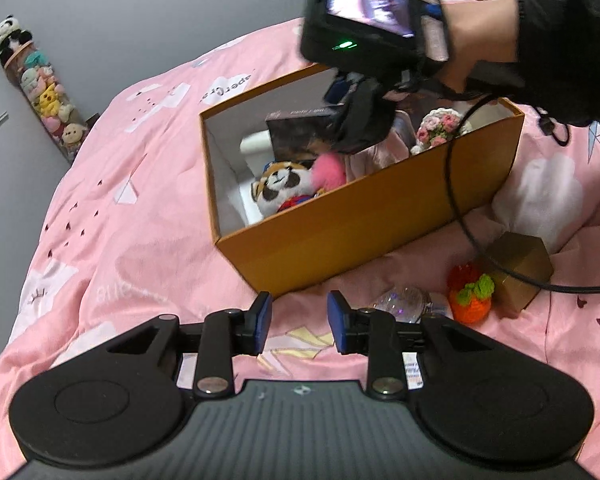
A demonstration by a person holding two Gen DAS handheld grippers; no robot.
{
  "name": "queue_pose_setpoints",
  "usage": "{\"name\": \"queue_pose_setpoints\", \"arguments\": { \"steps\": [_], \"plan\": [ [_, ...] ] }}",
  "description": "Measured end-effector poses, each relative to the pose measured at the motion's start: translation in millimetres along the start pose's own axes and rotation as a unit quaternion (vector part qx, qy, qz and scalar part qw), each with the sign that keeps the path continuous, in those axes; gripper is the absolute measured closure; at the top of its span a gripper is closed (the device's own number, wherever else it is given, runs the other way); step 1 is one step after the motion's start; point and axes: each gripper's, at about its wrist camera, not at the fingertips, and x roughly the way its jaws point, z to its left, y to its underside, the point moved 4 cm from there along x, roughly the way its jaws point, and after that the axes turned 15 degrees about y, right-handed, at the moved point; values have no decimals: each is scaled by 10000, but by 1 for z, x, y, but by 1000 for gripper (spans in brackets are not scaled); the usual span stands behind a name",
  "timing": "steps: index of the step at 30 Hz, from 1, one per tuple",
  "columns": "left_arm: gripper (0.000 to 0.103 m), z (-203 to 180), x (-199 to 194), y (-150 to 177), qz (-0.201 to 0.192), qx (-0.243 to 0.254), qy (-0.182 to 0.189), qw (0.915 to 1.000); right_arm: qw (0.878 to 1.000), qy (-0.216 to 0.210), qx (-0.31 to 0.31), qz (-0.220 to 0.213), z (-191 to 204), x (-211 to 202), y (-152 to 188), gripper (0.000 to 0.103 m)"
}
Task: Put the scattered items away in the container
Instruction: 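Move both grippers back down to the items left on the bedspread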
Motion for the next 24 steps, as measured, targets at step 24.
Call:
{"name": "queue_pose_setpoints", "arguments": {
  "steps": [24],
  "plan": [
    [51, -2, -46, 30, -775, -905, 352, 9922, 8888, -884, 4467, 514, -27, -171, 82, 48]
  ]
}}
